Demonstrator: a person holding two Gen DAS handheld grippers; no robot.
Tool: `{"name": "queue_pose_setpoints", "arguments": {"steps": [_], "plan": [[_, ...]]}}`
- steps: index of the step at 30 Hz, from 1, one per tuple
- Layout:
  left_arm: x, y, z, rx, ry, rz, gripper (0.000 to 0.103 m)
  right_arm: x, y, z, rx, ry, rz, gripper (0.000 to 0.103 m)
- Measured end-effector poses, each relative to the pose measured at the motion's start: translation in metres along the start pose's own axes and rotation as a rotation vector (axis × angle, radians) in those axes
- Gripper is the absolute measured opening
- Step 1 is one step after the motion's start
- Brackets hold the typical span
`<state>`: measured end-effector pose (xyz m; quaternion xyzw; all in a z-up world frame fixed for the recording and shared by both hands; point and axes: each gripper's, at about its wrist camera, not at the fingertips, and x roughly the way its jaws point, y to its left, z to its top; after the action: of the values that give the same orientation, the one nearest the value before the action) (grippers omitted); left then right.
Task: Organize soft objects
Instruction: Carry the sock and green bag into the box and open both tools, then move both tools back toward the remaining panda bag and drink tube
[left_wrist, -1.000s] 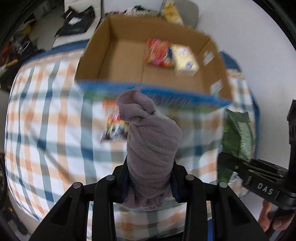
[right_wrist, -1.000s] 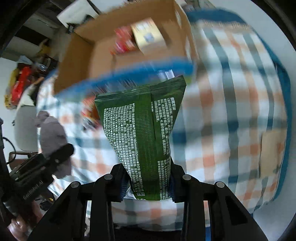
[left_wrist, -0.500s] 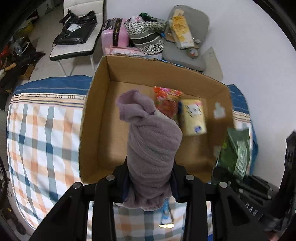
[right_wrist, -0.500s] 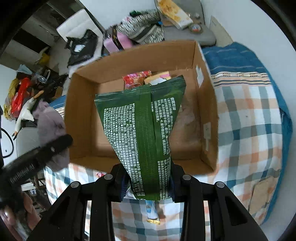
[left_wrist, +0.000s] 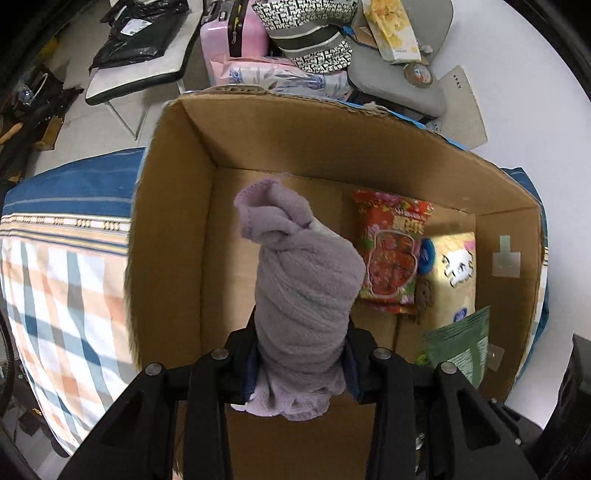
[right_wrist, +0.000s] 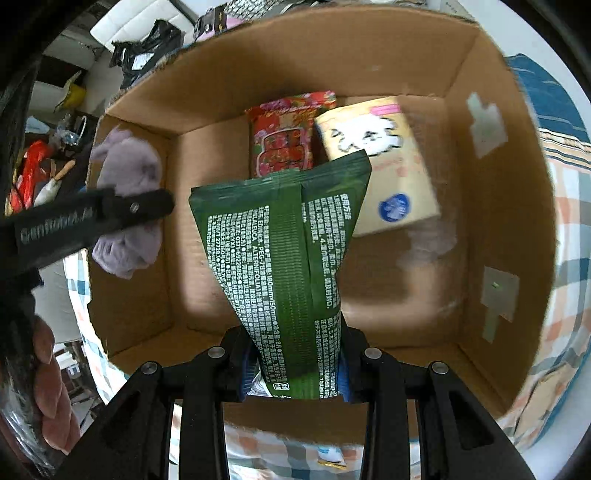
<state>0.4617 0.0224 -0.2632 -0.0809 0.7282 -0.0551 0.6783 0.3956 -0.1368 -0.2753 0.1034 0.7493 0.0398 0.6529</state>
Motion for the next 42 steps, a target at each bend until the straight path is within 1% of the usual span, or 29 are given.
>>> {"name": "queue_pose_setpoints", "arguments": {"steps": [3,5,6,7,8,12,14,16,18,19,20,21,22,23,24,26,27,30,32,38,40,42], "plan": [[0.007,0.000,0.008,0.005,0.015,0.014,0.037,0.010,0.006,0.007,-0.014,0.025,-0.005,0.037],[0.010,0.000,0.011,0.004,0.021,0.028,0.039,0.015,0.009,0.009,-0.021,0.037,-0.018,0.041],[0.011,0.001,0.012,0.002,0.027,0.024,0.039,0.016,0.011,0.010,-0.028,0.038,-0.021,0.044],[0.011,0.002,0.012,-0.001,0.027,0.019,0.039,0.016,0.012,0.010,-0.029,0.034,-0.027,0.054],[0.011,0.002,0.013,-0.004,0.023,0.020,0.039,0.015,0.012,0.010,-0.026,0.024,-0.034,0.058],[0.005,0.006,0.012,-0.020,0.005,0.019,0.051,0.009,0.012,0.012,-0.028,-0.004,-0.053,0.060],[0.001,0.008,0.010,-0.029,-0.007,0.020,0.054,0.006,0.010,0.012,-0.024,-0.015,-0.060,0.060],[-0.005,0.008,0.006,-0.029,-0.022,0.020,0.055,0.004,0.010,0.013,-0.029,-0.024,-0.074,0.060],[-0.012,0.008,0.000,-0.023,-0.039,0.031,0.056,0.002,0.011,0.012,-0.036,-0.031,-0.086,0.061],[-0.016,0.008,-0.004,-0.020,-0.049,0.031,0.057,0.000,0.011,0.011,-0.038,-0.034,-0.089,0.063],[-0.020,0.008,-0.008,-0.018,-0.062,0.034,0.063,-0.001,0.012,0.010,-0.038,-0.039,-0.092,0.067],[-0.024,0.008,-0.013,-0.014,-0.078,0.040,0.071,-0.003,0.012,0.008,-0.040,-0.045,-0.091,0.069],[-0.029,0.008,-0.019,-0.008,-0.095,0.046,0.073,-0.004,0.013,0.005,-0.042,-0.053,-0.093,0.071],[-0.031,0.007,-0.022,-0.002,-0.103,0.056,0.078,-0.006,0.014,0.003,-0.045,-0.061,-0.098,0.071],[-0.035,0.006,-0.028,0.006,-0.114,0.068,0.086,-0.009,0.013,0.000,-0.048,-0.069,-0.104,0.072],[-0.041,0.006,-0.037,0.014,-0.139,0.086,0.093,-0.015,0.016,-0.007,-0.052,-0.092,-0.116,0.083],[-0.045,0.005,-0.043,0.021,-0.157,0.093,0.095,-0.018,0.017,-0.009,-0.052,-0.100,-0.117,0.085],[-0.056,0.005,-0.060,0.027,-0.198,0.100,0.096,-0.030,0.016,-0.021,-0.061,-0.134,-0.145,0.091],[-0.063,0.003,-0.071,0.029,-0.224,0.102,0.096,-0.040,0.012,-0.030,-0.058,-0.155,-0.150,0.102],[-0.089,-0.001,-0.105,0.039,-0.314,0.132,0.096,-0.073,0.013,-0.055,-0.056,-0.257,-0.186,0.103],[-0.100,0.000,-0.115,0.032,-0.352,0.129,0.096,-0.087,0.014,-0.065,-0.063,-0.298,-0.200,0.103],[-0.112,0.000,-0.127,0.029,-0.396,0.142,0.103,-0.101,0.016,-0.076,-0.071,-0.338,-0.216,0.103]]}}
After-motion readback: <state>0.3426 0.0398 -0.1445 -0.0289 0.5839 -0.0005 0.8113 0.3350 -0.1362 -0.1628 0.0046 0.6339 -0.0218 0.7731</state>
